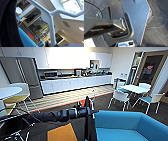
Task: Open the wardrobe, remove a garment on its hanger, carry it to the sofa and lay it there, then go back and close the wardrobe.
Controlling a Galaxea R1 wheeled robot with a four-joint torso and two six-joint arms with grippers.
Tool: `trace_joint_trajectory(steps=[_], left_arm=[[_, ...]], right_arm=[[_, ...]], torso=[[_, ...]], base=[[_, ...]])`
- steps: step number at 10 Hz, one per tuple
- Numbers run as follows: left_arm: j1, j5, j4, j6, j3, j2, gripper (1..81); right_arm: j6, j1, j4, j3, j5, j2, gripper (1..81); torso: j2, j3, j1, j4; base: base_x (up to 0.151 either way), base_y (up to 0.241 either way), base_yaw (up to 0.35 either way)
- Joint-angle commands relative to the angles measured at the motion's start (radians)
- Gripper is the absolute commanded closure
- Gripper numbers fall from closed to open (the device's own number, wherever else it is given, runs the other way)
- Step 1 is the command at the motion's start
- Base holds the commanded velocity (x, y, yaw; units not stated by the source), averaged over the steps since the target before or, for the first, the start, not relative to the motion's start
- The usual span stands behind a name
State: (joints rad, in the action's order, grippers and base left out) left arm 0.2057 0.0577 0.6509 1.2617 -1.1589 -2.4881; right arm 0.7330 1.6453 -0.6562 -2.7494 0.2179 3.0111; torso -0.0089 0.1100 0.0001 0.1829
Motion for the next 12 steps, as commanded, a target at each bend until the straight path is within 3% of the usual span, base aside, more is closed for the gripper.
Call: trace_joint_trajectory(steps=[1, 12], left_arm=[[-0.183, 0.024, 0.032, -0.018, 0.030, 0.001, 81.1], [-0.177, 0.010, 0.039, -0.018, 0.041, 0.001, 81.1]], right_arm=[[-0.004, -0.018, -0.005, -0.002, -0.041, -0.001, 1.0], [-0.014, -0.017, -0.005, -0.002, -0.038, 0.005, 1.0]], torso=[[0.000, 0.000, 0.000, 0.000], [0.000, 0.000, 0.000, 0.000]], base=[[0.000, 0.000, -0.259], [0.000, 0.000, -0.259]])
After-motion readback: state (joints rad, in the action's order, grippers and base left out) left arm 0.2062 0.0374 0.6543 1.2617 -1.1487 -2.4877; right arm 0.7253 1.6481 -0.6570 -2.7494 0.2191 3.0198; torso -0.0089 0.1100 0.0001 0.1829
